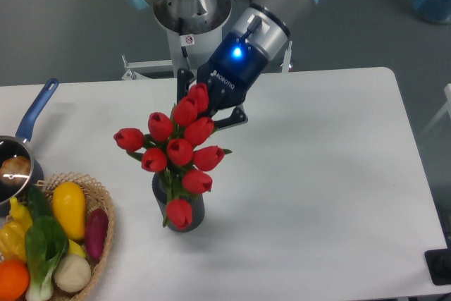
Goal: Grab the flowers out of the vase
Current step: 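Lift the gripped tulips straight up out of the grey vase, then carry the tulip bouquet away from the vase, holding it raised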
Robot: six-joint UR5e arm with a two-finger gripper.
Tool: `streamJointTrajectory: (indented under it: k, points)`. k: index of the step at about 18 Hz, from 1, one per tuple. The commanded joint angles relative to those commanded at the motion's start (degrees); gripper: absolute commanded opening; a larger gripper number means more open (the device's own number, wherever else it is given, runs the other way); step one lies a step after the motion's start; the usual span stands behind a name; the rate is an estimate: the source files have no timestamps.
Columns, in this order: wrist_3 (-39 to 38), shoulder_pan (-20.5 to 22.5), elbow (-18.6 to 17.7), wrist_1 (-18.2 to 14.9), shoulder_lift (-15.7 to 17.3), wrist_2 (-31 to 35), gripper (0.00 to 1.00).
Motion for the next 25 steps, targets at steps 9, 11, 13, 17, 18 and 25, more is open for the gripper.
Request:
streamJointTrajectory:
  k: [9,11,13,17,18,25]
  points:
    - [0.17,3.51,1.94,0.0,3.96,0.0,0.0]
    - [0.26,6.32,1.86,0.09,3.87,0.0,0.0]
    - [1.74,9.13,1.77,0.18,3.52,0.0,0.0]
    - [7.55,13.18,1.59,-0.26,2.47,0.96,0.0]
    - [8.17,13.88,1.42,-0.18,1.24,2.1,0.0]
    - [13.89,14.94,0.8,-0.35,-1.31,21.87,0.0]
